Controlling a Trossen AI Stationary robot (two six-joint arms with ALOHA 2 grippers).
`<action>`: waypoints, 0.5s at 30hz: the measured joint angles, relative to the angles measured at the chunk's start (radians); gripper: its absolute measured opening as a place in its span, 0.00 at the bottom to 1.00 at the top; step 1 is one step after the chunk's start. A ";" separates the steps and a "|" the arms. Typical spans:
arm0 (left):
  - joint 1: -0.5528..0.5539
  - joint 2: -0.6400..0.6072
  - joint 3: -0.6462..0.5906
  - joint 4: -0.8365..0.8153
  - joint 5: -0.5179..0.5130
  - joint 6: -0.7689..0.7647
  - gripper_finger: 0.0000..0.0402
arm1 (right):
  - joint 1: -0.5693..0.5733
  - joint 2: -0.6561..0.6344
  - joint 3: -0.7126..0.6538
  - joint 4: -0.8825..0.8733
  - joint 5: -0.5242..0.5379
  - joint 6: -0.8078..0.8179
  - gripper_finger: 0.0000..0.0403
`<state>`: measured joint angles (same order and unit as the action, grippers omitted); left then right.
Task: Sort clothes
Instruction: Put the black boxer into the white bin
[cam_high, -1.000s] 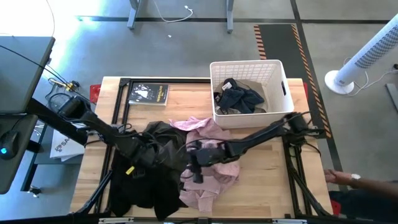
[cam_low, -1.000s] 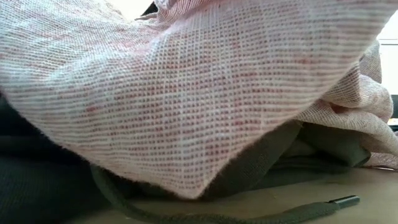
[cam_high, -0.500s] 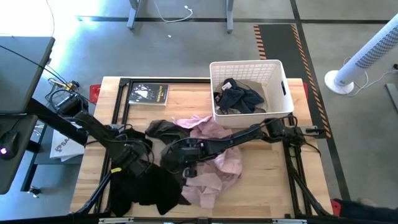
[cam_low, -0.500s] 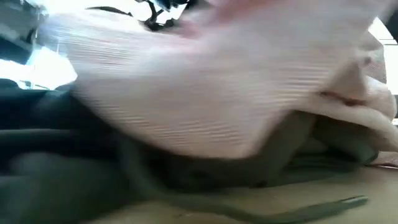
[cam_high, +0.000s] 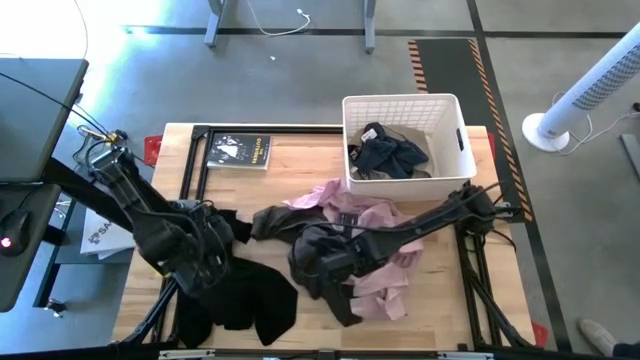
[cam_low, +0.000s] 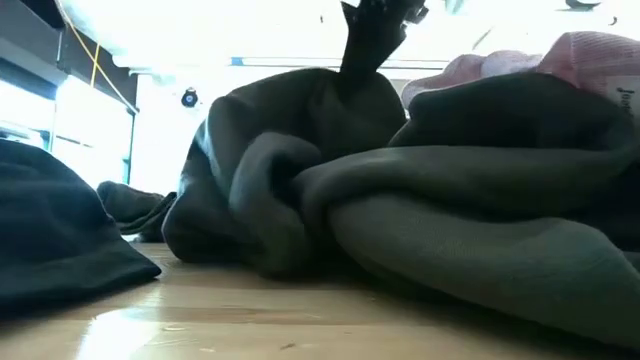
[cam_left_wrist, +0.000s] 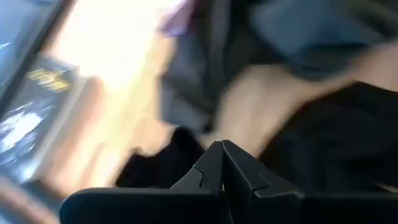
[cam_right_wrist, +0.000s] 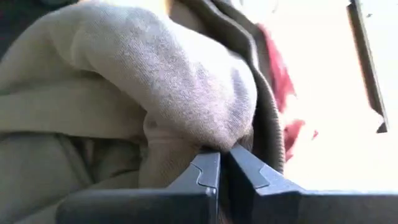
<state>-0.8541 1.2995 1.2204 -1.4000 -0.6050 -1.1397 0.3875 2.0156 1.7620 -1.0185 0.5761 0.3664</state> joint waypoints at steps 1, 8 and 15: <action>-0.002 -0.003 -0.001 0.058 0.046 0.073 0.00 | 0.000 -0.009 -0.006 0.009 0.008 0.003 0.01; -0.020 0.071 -0.037 0.621 0.360 0.471 0.00 | -0.022 -0.023 -0.065 0.087 0.024 -0.008 0.01; -0.026 0.297 -0.049 0.752 0.525 0.444 0.03 | -0.041 -0.024 -0.124 0.152 0.016 -0.011 0.01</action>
<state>-0.8798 1.5966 1.1713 -0.6477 -0.0797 -0.6960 0.3462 1.9915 1.6378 -0.8664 0.5922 0.3551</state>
